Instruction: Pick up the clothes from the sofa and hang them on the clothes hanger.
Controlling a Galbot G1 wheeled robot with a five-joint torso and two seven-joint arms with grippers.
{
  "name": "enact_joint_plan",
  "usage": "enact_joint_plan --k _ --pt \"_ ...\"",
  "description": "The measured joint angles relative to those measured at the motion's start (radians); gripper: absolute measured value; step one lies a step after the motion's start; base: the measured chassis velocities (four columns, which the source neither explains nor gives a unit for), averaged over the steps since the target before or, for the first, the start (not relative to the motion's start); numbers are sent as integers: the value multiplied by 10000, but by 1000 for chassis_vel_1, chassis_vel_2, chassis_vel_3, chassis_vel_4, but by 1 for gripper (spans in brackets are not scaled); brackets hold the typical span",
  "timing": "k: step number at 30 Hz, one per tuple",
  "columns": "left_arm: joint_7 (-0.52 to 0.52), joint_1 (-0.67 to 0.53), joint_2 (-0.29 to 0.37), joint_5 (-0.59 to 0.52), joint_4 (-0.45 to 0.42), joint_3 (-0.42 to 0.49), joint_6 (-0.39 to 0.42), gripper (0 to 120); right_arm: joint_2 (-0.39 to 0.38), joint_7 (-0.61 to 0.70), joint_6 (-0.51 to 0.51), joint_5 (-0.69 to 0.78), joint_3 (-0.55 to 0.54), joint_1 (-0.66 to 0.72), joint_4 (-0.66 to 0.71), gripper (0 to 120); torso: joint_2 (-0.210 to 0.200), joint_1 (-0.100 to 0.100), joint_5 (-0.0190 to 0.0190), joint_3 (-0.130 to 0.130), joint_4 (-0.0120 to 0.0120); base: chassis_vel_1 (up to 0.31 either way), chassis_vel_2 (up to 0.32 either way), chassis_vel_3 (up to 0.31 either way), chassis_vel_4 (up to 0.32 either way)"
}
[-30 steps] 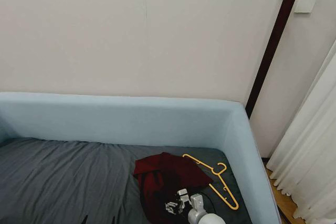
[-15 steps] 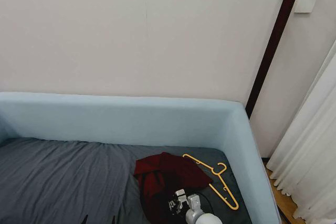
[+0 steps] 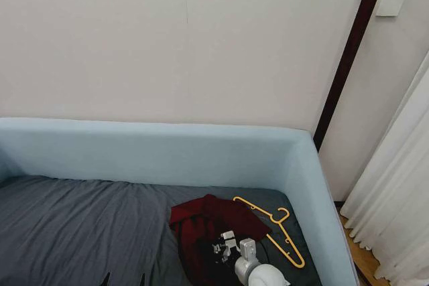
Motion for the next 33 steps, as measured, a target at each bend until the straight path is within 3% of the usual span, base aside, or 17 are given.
enact_joint_plan --k 5,13,20,33 --pt "1 -45 -9 -11 -9 41 1 98 -494 824 -466 1777 176 1370 1536 0 -1 1 -1 0 0 0 0 0 0" --pt "5 24 -24 1 -163 -7 -21 98 -762 1737 -762 3655 316 3323 2326 0 -1 0 0 0 1 0 0 0 0" --pt "3 53 -13 -25 -325 -77 -67 98 -767 2066 -805 4707 326 5543 1839 0 -1 1 0 1 3 0 0 0 0" --pt "3 -23 138 -184 -369 -114 -105 98 -950 2100 -833 5413 472 7988 1107 0 -1 0 -2 0 2 0 0 0 0"
